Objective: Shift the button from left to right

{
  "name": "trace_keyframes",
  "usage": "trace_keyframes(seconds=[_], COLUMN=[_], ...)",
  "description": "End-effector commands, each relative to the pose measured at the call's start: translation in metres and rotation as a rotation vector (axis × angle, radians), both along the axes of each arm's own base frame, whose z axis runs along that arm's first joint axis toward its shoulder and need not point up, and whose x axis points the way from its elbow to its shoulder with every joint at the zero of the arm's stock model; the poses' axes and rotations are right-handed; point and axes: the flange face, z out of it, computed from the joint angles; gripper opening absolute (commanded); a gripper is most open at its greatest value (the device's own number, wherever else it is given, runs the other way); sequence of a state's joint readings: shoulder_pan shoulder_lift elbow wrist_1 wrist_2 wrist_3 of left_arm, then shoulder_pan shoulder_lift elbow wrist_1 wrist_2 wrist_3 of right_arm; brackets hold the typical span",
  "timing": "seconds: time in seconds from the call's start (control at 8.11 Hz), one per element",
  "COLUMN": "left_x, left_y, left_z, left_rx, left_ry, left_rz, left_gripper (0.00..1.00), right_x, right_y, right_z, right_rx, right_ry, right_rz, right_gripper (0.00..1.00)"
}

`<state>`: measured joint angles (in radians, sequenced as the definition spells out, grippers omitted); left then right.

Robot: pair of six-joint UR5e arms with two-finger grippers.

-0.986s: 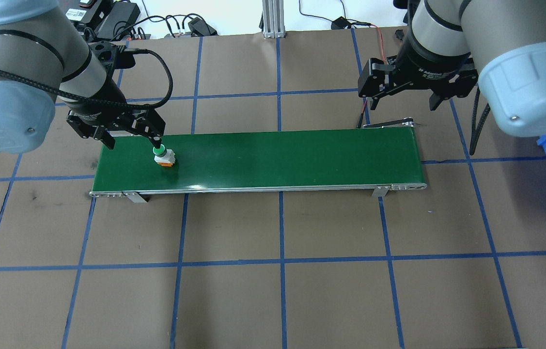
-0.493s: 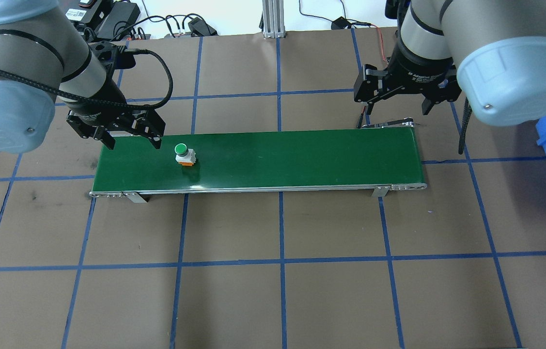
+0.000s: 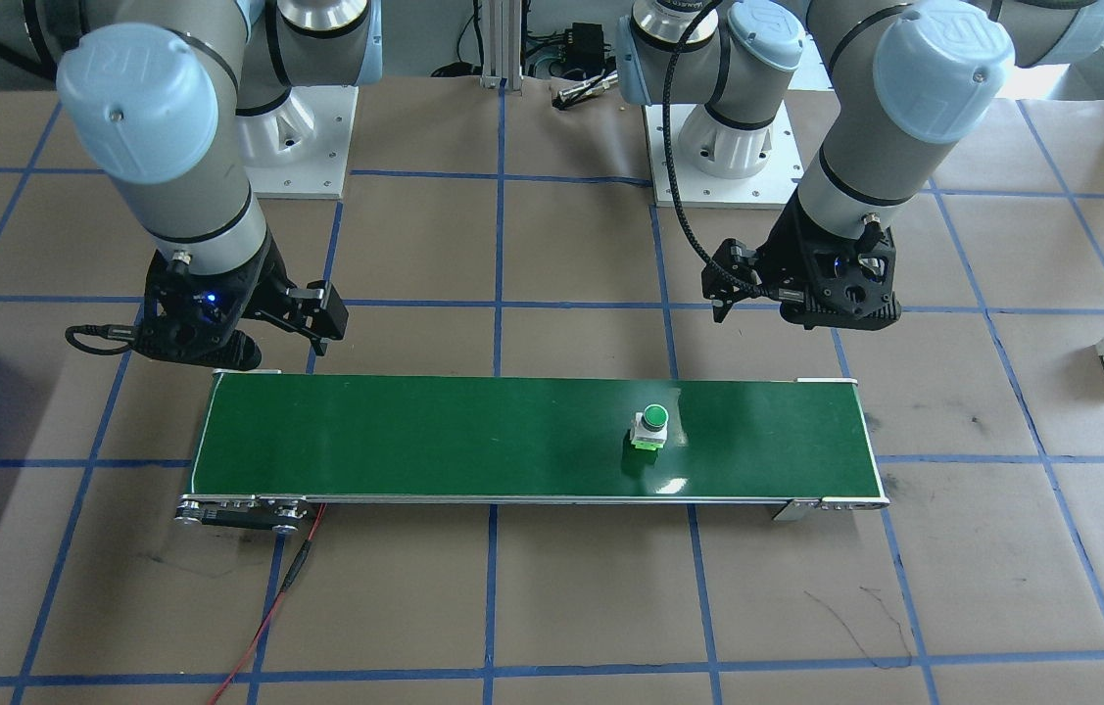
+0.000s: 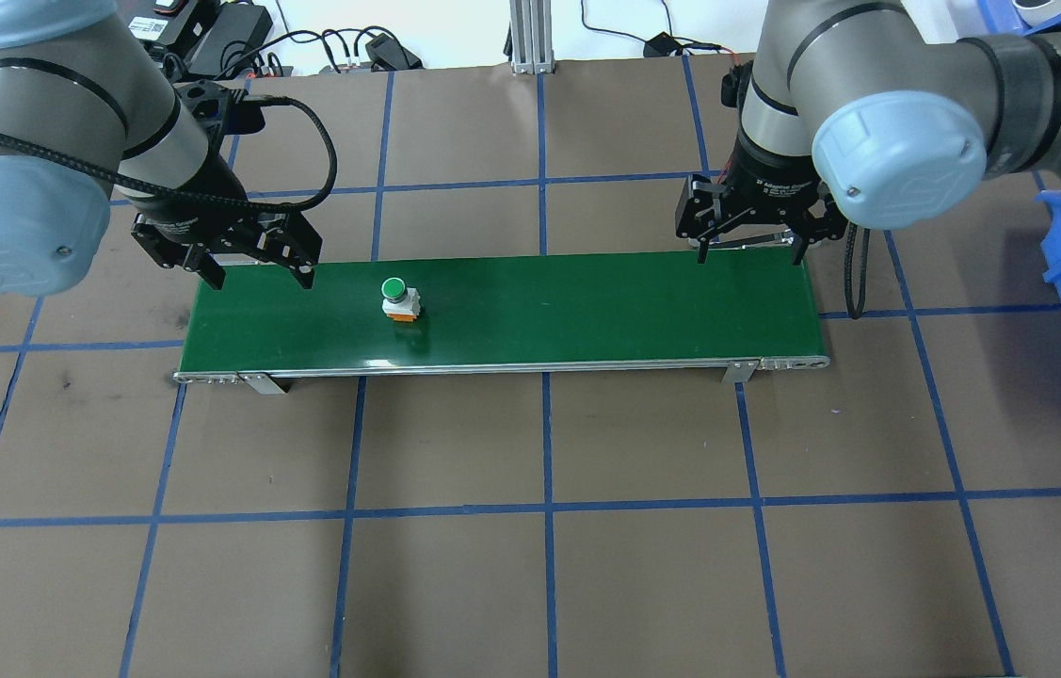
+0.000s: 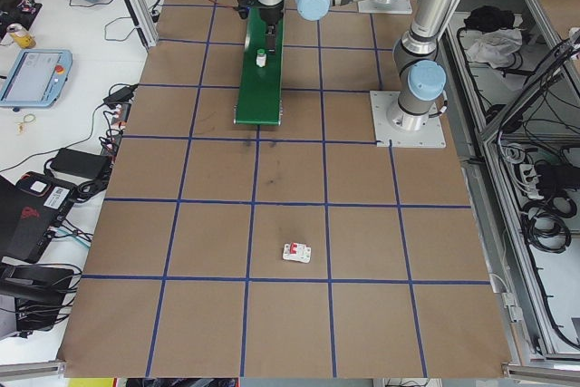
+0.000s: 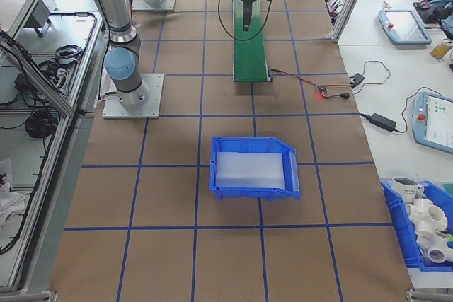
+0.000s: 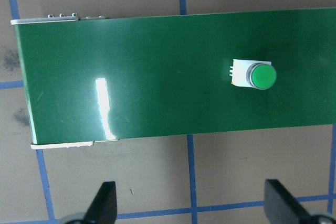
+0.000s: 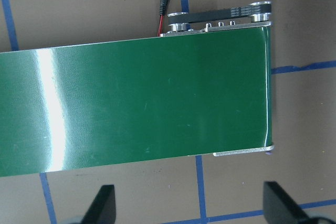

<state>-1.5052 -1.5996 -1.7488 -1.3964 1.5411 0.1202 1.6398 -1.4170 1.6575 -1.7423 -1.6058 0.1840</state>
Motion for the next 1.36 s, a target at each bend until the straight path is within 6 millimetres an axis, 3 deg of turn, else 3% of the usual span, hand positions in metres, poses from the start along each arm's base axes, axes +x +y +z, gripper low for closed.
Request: trace_keyframes(seconds=[0.0, 0.74, 1.23], left_x=[0.000, 0.000, 0.003], left_y=[0.000, -0.001, -0.001], left_z=[0.001, 0.000, 0.002], left_rx=[-0.003, -0.003, 0.002], left_ry=[-0.001, 0.000, -0.044], left_rz=[0.001, -0.031, -0.039], left_gripper=[1.00, 1.00, 1.00], right_x=[-0.022, -0.026, -0.014], right_y=[-0.004, -0.006, -0.012], right_z=[-0.053, -0.061, -0.069], right_rx=[0.034, 0.043, 0.034], right_ry=[-0.064, -0.088, -0.164], right_rz=[-0.059, -0.083, -0.158], right_gripper=[1.00, 1.00, 1.00])
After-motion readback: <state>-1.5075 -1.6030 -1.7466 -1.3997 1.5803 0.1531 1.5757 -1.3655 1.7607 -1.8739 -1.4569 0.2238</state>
